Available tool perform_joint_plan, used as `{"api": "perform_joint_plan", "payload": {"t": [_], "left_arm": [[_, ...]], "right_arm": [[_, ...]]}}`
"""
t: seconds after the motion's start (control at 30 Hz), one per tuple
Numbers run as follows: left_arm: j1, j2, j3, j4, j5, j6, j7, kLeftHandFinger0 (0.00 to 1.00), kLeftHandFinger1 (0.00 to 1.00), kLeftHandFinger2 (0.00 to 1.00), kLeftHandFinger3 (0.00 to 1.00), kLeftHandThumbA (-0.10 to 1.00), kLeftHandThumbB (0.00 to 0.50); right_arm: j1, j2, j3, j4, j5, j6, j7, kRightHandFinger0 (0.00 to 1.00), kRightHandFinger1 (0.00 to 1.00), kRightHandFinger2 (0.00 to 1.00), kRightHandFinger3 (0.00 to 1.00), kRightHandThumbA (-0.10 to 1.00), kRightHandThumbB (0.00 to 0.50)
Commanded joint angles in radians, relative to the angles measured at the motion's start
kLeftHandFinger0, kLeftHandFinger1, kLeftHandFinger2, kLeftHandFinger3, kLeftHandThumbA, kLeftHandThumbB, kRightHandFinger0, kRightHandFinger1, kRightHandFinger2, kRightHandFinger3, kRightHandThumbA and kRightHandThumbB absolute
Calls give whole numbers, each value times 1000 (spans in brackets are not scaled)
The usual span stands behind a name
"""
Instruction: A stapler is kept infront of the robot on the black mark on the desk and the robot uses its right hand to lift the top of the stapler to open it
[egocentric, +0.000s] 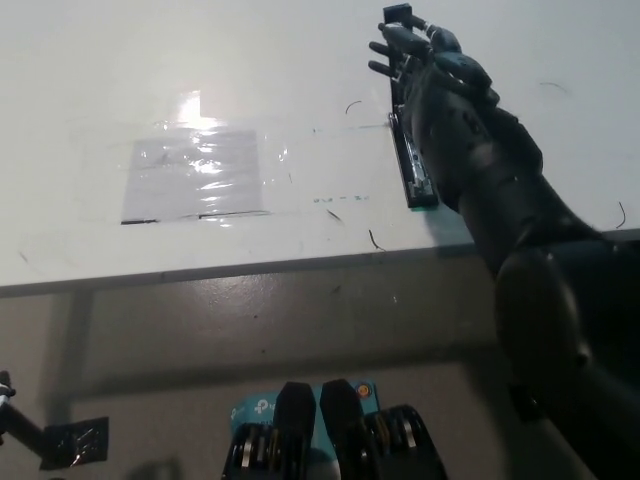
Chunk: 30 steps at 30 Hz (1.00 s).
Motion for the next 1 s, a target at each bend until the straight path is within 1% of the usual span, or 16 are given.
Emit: {"api": "perform_joint_plan", "payload": {"t": [0.0, 0.03, 0.07, 0.1, 0.17, 0.2, 0.23, 0.27, 0.37, 0.43, 0.57, 0.6, 0.7, 0.8, 0.9, 0.97], "left_arm": [[-11, 37, 14, -30, -12, 0, 3, 186, 175, 394, 691, 578, 0], [-13, 39, 14, -26, -10, -6, 2, 181, 176, 400, 699, 565, 0], [-13, 38, 13, -28, -8, -4, 3, 185, 171, 406, 701, 556, 0], [-15, 38, 14, -24, -10, -3, 3, 177, 170, 423, 706, 550, 0], [-15, 37, 14, -25, -5, -2, 7, 160, 161, 423, 692, 537, 0], [-15, 37, 13, -25, -4, -3, 7, 160, 161, 423, 691, 534, 0], [-14, 37, 14, -25, -5, -2, 7, 165, 174, 432, 702, 529, 0], [-11, 37, 14, -24, -6, -8, 5, 164, 175, 441, 716, 523, 0], [-13, 39, 14, -20, -8, -8, 2, 161, 165, 433, 703, 522, 0], [-16, 39, 17, -25, -14, -2, 1, 165, 163, 414, 666, 517, 0], [-18, 43, 15, -24, -11, -4, -1, 173, 166, 409, 660, 507, 0], [-17, 44, 14, -25, -7, -6, 0, 172, 166, 407, 671, 502, 0], [-21, 47, 14, -20, -10, -11, -4, 157, 158, 404, 679, 493, 0], [-22, 47, 11, -24, -7, -6, -3, 155, 161, 410, 690, 492, 0], [-26, 44, 13, -22, -5, 3, 4, 153, 161, 404, 684, 494, 0], [-23, 46, 11, -25, -7, -6, -3, 170, 175, 423, 695, 502, 0]], "right_arm": [[100, 17, 33, -496, 28, 167, 94, 443, 498, 622, 844, 158, 0], [140, 21, 33, -570, 48, 205, 98, 459, 514, 626, 867, 153, 0], [208, 31, 26, -700, 92, 276, 99, 497, 550, 669, 921, 155, 0], [255, 31, 38, -780, 113, 311, 100, 526, 577, 710, 959, 163, 0], [351, 23, 87, -912, 194, 315, 47, 510, 567, 701, 980, 170, 0], [358, 21, 94, -922, 202, 315, 41, 510, 568, 700, 983, 172, 0], [394, 16, 116, -967, 243, 315, 15, 533, 589, 754, 1000, 193, 0], [486, 1, 174, -1077, 331, 315, -40, 542, 609, 774, 1000, 209, 0], [588, -11, 233, -1185, 418, 315, -84, 580, 644, 834, 1000, 237, 0], [659, -23, 282, -1237, 462, 315, -97, 596, 644, 830, 1000, 256, 0], [734, -34, 340, -1288, 487, 315, -101, 572, 627, 814, 1000, 272, 0], [761, -47, 370, -1304, 531, 315, -109, 590, 641, 826, 1000, 322, 0], [806, -41, 411, -1334, 572, 315, -149, 539, 583, 755, 1000, 325, 0], [824, -54, 450, -1344, 565, 315, -138, 533, 584, 756, 988, 324, 0], [824, -59, 464, -1341, 573, 315, -165, 524, 577, 751, 978, 327, 0], [829, -62, 461, -1349, 591, 315, -188, 506, 590, 766, 983, 330, 0]]}}
